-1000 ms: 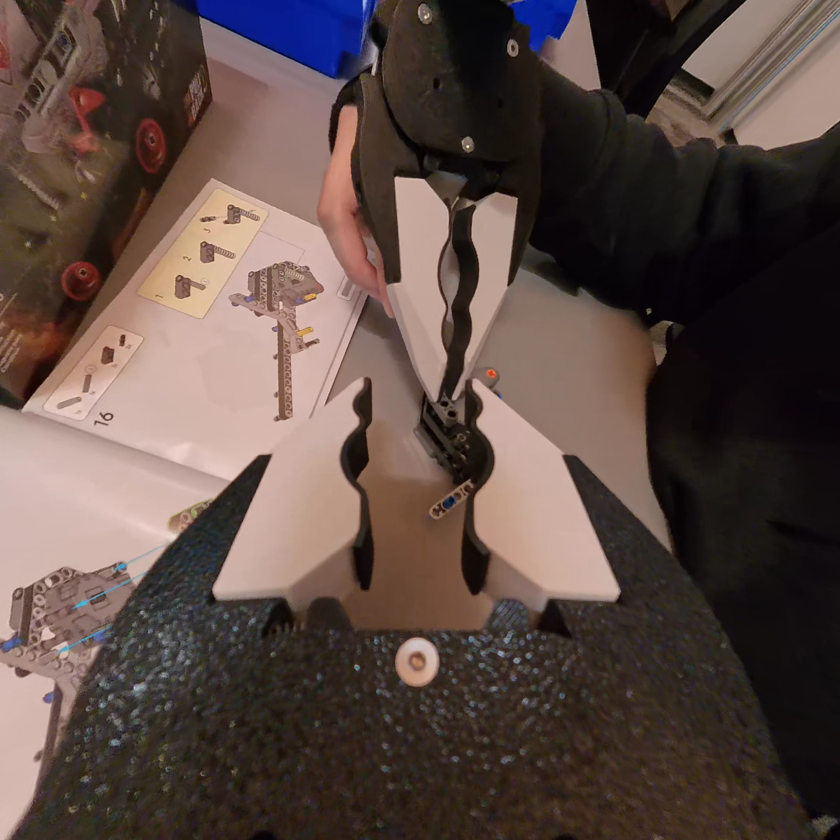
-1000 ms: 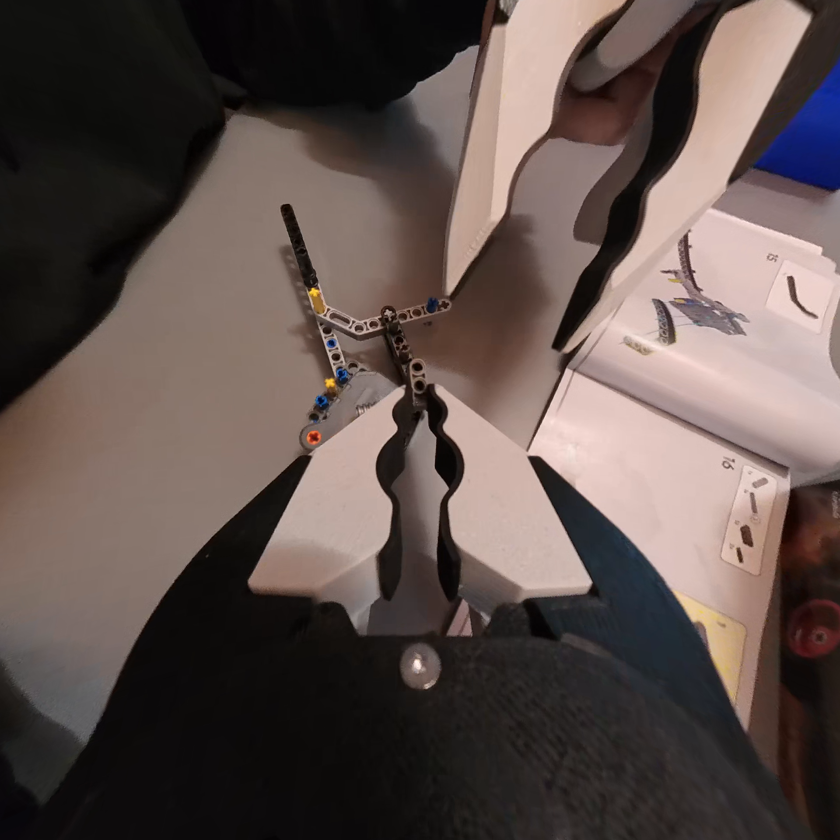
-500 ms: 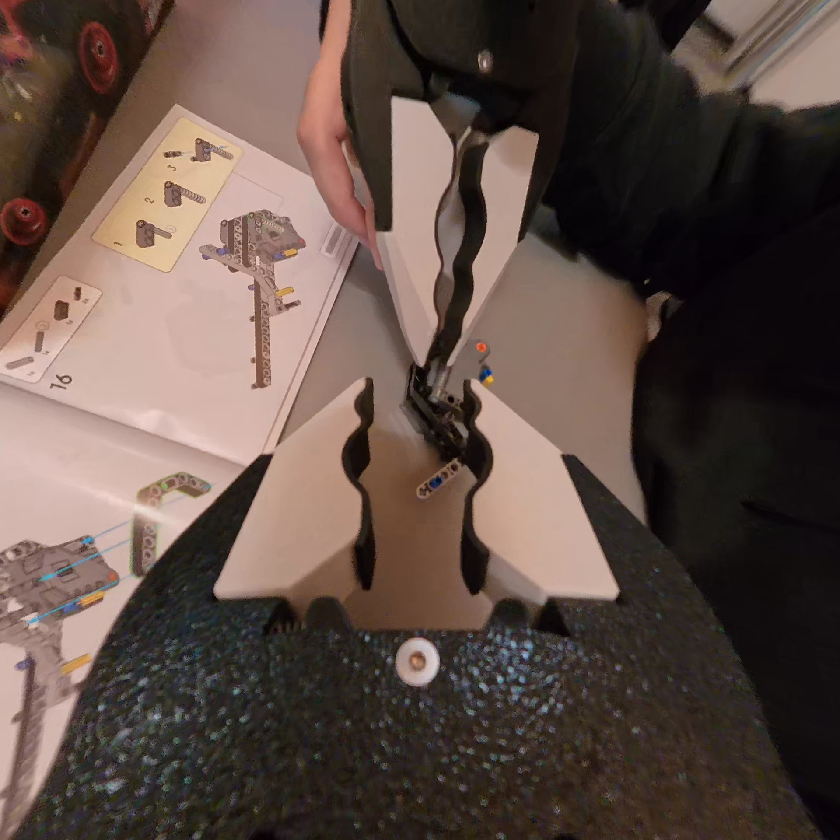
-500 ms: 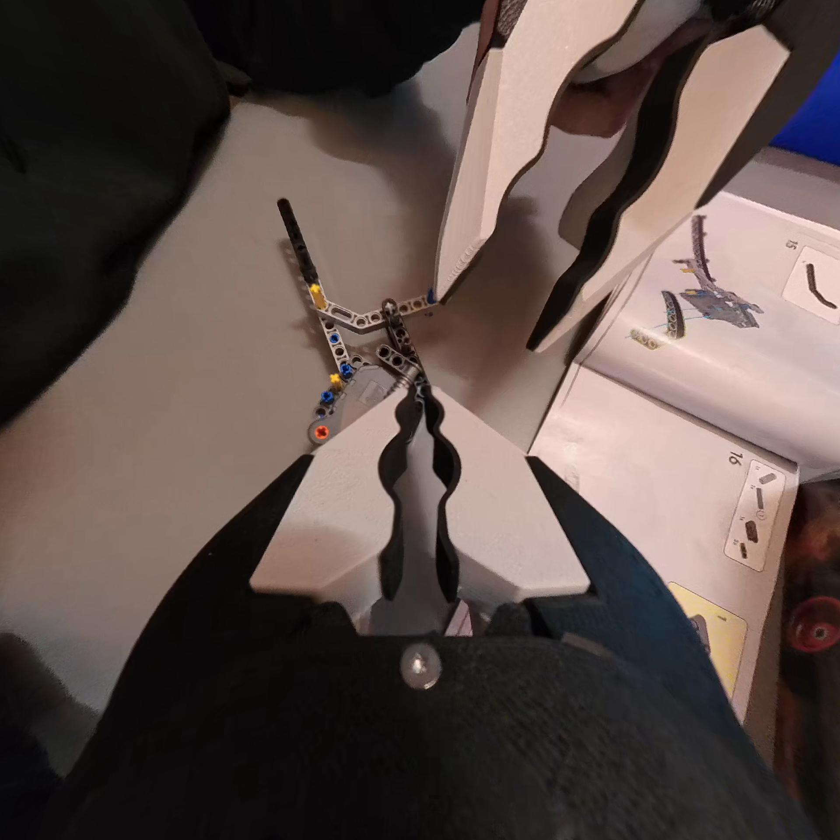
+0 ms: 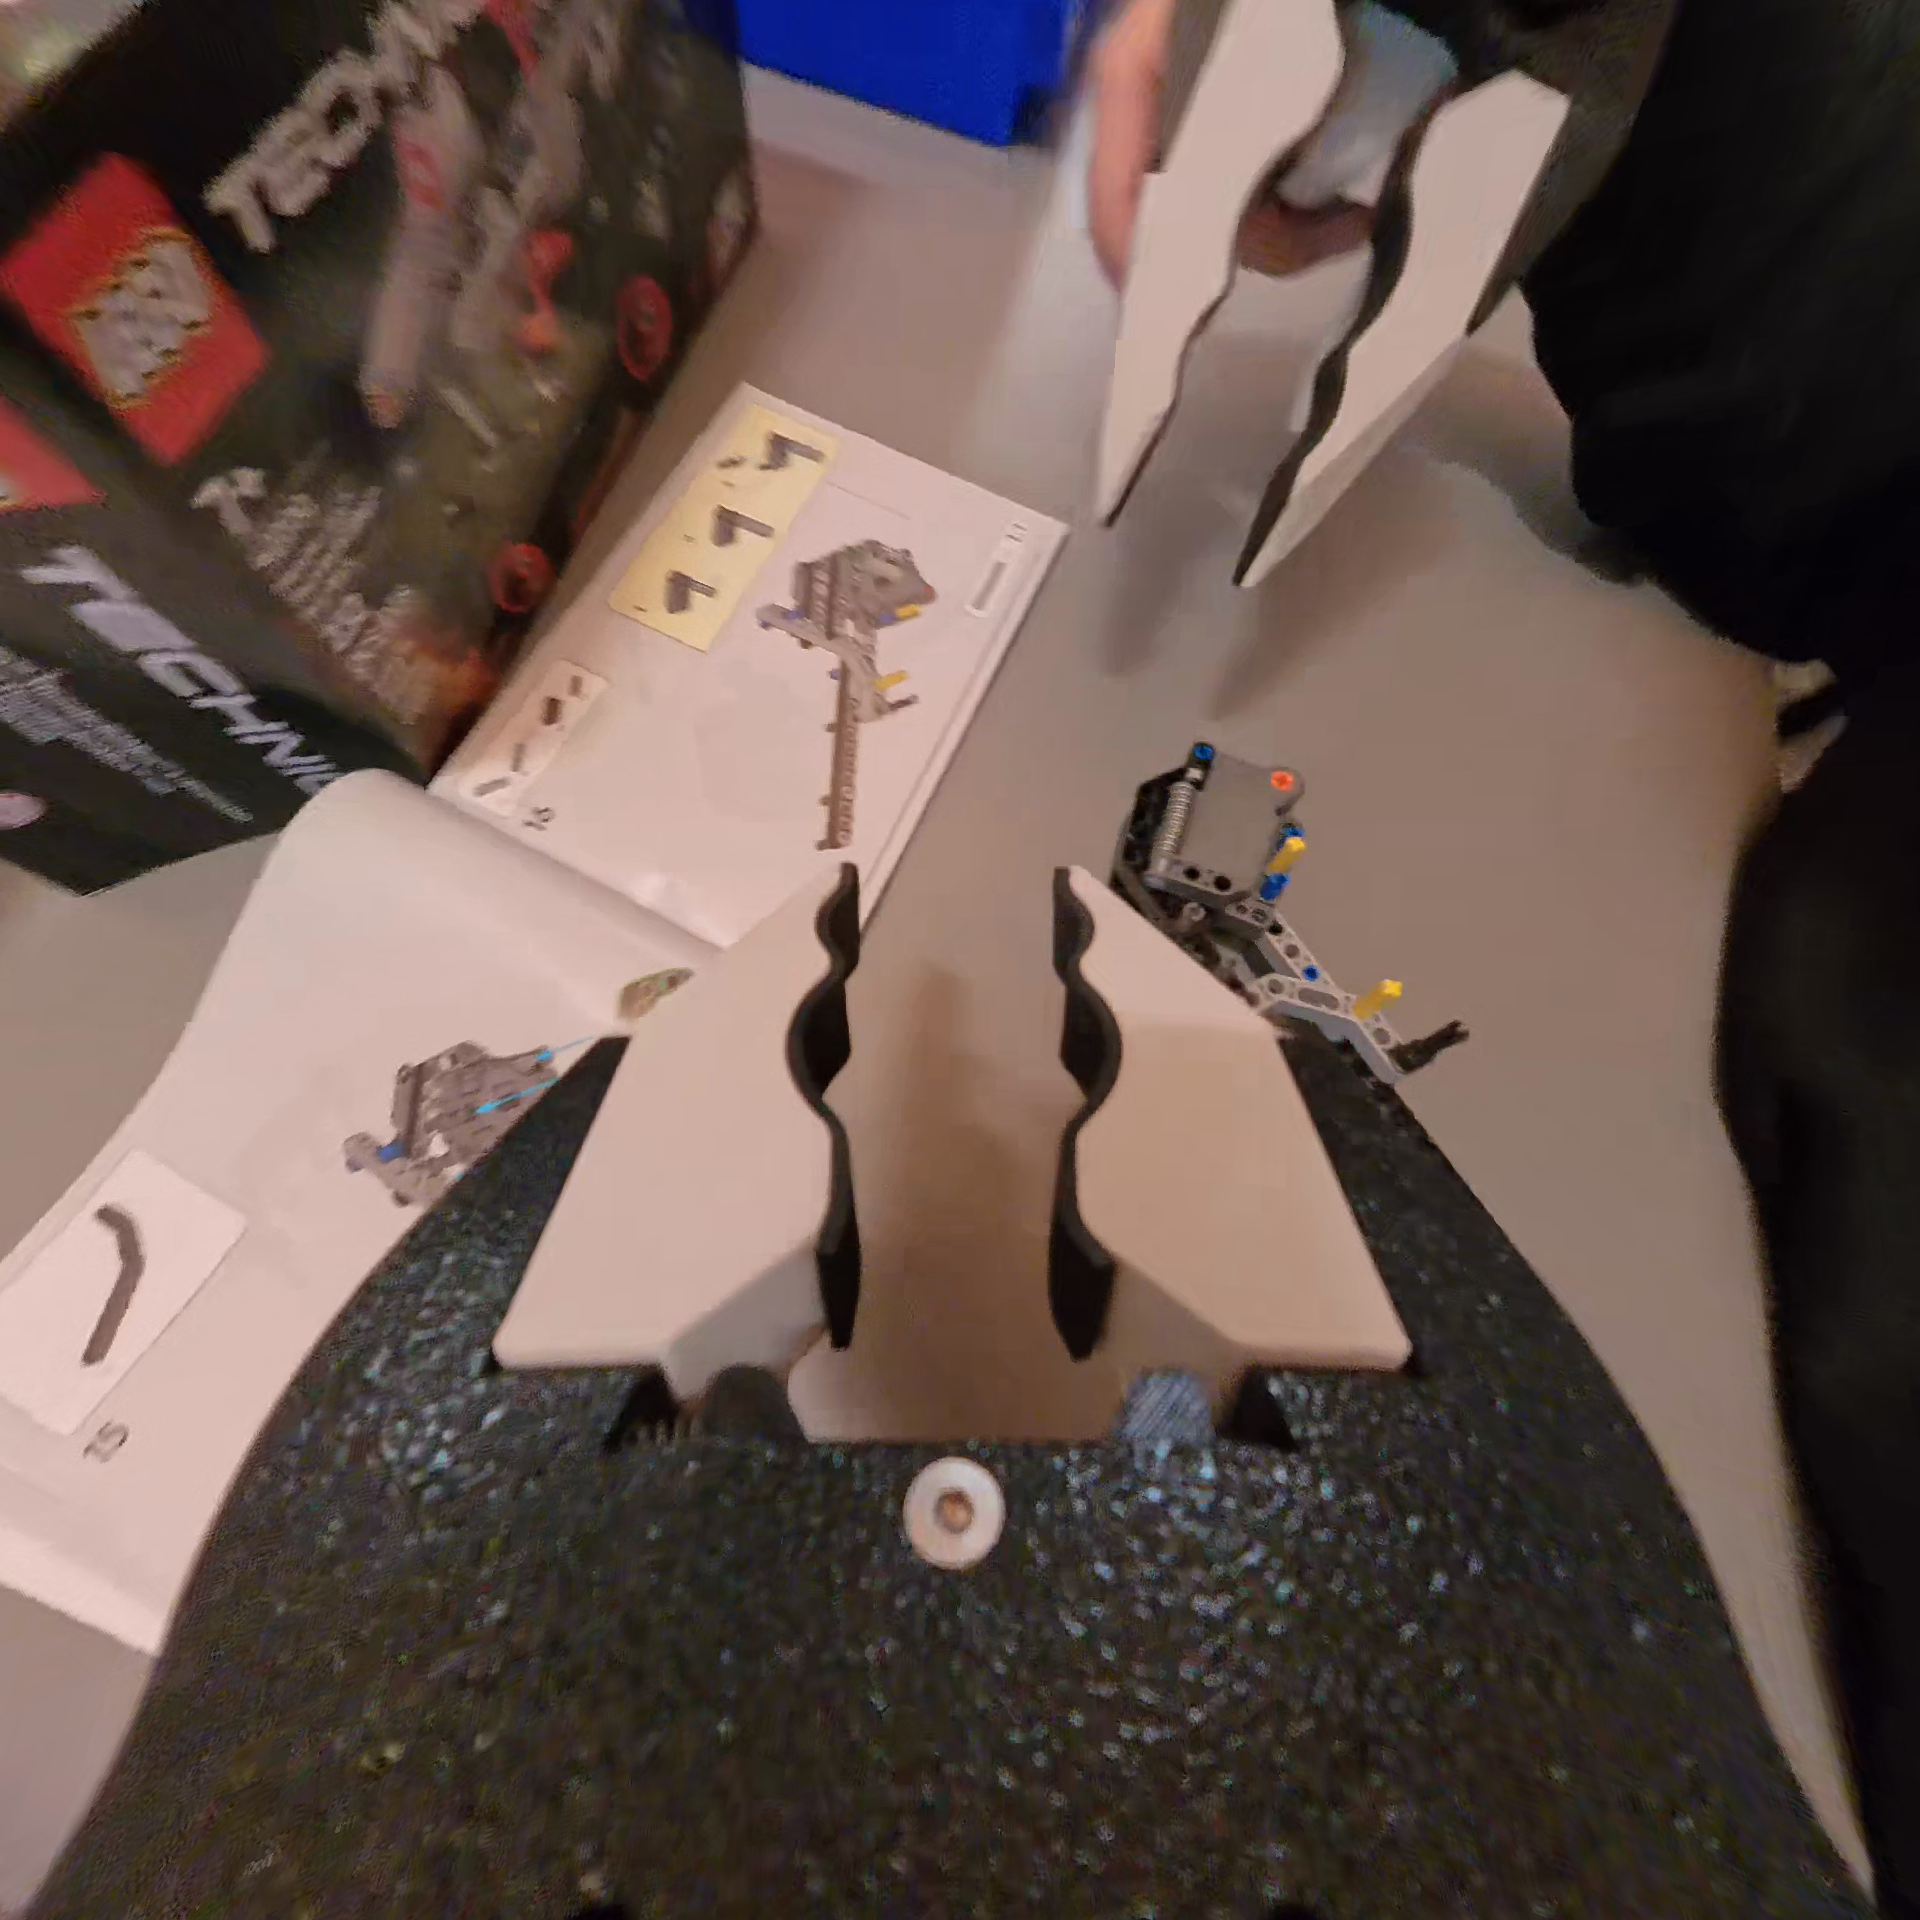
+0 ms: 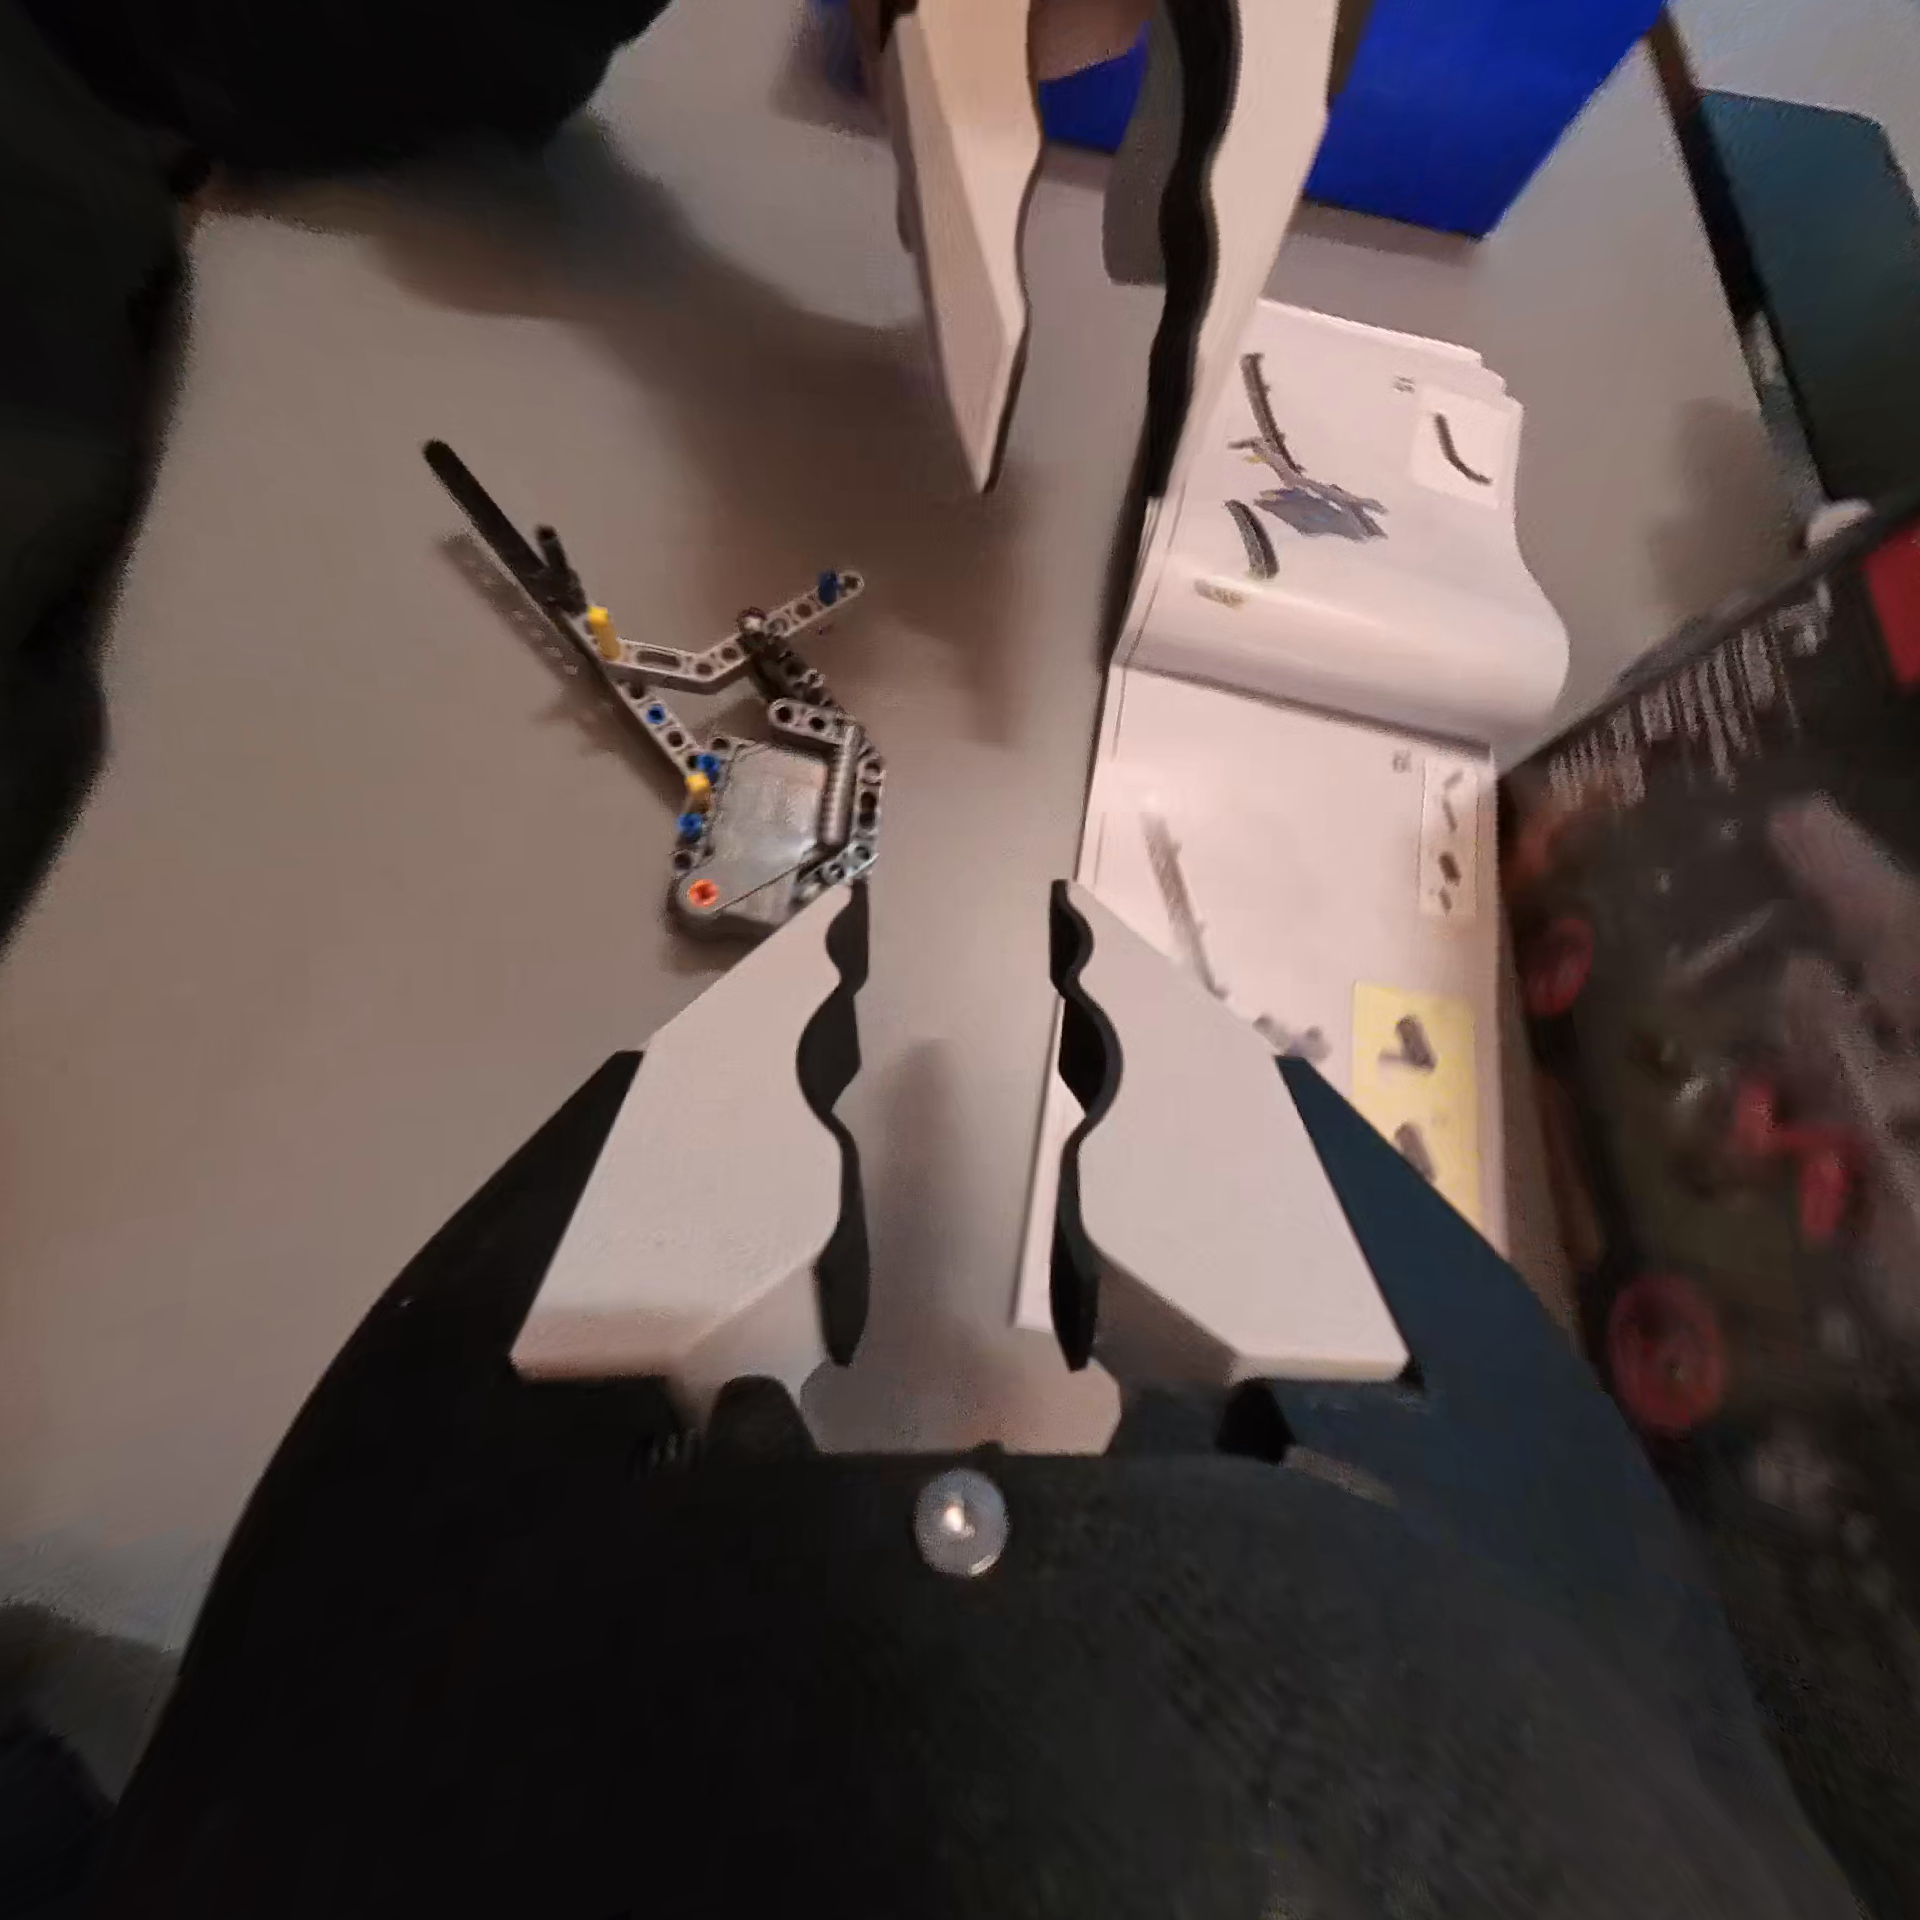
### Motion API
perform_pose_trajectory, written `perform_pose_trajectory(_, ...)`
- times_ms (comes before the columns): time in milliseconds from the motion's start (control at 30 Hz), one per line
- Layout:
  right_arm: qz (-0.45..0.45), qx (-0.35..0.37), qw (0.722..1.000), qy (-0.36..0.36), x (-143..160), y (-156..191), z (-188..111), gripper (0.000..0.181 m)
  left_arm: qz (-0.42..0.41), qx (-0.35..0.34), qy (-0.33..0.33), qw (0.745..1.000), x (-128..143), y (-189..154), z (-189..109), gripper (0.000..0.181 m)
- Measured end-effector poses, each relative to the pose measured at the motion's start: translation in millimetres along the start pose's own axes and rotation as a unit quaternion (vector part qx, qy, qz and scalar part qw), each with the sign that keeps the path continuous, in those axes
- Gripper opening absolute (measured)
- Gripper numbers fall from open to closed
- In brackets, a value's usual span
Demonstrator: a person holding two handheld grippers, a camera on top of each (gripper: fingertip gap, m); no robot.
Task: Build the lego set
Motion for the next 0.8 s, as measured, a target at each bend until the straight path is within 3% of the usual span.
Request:
perform_pose_trajectory(33,0.016,0.011,1.0,-0.021,7.3,2.5,-7.1,0.034,-0.005,-0.016,-0.014,1.0,4.4,2.5,-4.1,0.035)
perform_pose_trajectory(233,0.072,0.179,0.972,-0.137,52.4,-24.4,-25.7,0.026,-0.015,-0.199,-0.081,0.977,52.9,18.9,-31.4,0.037)
perform_pose_trajectory(333,0.074,0.248,0.958,-0.126,54.7,-44.8,-29.5,0.023,-0.023,-0.303,-0.083,0.949,70.7,29.5,-45.3,0.033)
perform_pose_trajectory(567,0.011,0.276,0.961,-0.004,75.2,-47.8,-5.0,0.031,0.033,-0.429,-0.001,0.903,82.6,44.3,-50.9,0.026)
perform_pose_trajectory(800,0.023,0.248,0.968,-0.01,80.0,-43.5,-0.8,0.015,0.069,-0.454,0.015,0.888,80.2,40.6,-42.2,0.025)
Point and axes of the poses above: each gripper's, where its closed fingertips meet, z out along the fingers, x out of its underside, y = z × x across the jaws, the point moved 2 cm from there along -z, back along the fingers, and after that the axes turned 14 degrees about z, right-handed, at the moved point
